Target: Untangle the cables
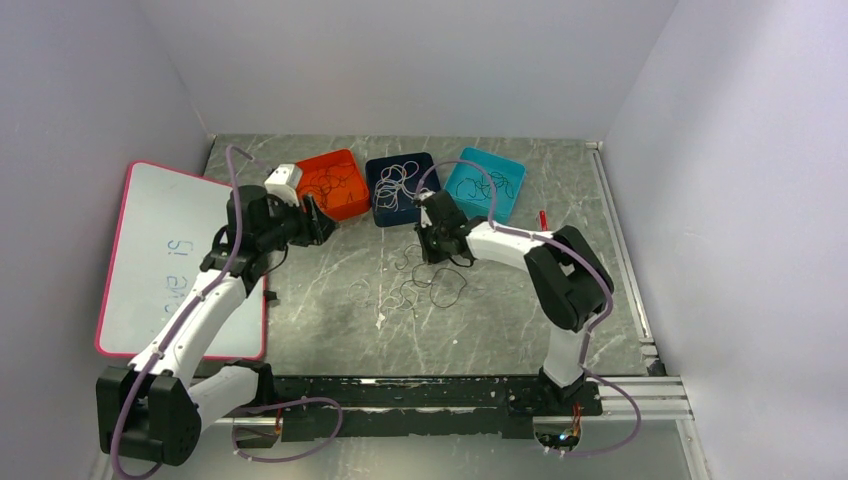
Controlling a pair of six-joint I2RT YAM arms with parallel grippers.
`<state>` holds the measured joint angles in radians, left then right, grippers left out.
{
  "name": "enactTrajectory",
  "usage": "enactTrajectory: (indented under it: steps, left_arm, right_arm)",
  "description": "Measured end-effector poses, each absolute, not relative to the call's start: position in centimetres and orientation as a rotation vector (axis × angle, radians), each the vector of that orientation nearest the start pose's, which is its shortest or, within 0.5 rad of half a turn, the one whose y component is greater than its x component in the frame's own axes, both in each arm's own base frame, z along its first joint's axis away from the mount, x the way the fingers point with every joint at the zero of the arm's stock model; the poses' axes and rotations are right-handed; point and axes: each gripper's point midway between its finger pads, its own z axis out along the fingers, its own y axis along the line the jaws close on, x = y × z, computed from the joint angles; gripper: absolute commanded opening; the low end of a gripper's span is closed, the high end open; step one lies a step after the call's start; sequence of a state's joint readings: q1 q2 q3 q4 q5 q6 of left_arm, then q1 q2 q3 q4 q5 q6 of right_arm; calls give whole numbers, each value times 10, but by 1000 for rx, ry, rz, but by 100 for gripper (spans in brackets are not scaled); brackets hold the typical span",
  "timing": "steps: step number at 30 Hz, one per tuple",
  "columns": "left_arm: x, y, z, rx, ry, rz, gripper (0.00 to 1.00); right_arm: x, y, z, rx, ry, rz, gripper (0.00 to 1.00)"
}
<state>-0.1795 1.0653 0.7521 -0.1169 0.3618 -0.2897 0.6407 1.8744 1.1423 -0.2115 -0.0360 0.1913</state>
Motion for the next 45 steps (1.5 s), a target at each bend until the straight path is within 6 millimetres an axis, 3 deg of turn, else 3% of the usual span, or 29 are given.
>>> enactTrajectory:
  steps: [3,7,14,21,25,29,42,45]
  left_arm:
    - [318,-138,194,151,2007,-698,57]
    - [307,-146,202,194,1940,-758,59]
    - [299,-162,238,298,1776,-854,59]
    - [292,-185,248,371,1723,-906,62]
    - [288,-200,242,414,1729,-923,61]
    - [289,-214,227,446,1766,-943,61]
    - [257,-278,197,628,1771,-1065,63]
    - [250,-292,182,657,1797,-1076,63]
  right_arm:
    - [334,269,28,-598,2466,398,3]
    - [335,272,66,-599,2374,445,0]
    - [332,275,174,-568,2143,537,0]
    - [327,275,257,-507,2010,604,0]
    - [327,275,303,-455,1935,646,0]
    - [325,273,329,-417,1892,671,0]
    - [320,261,366,-306,1842,692,0]
    - [319,261,374,-296,1828,704,0]
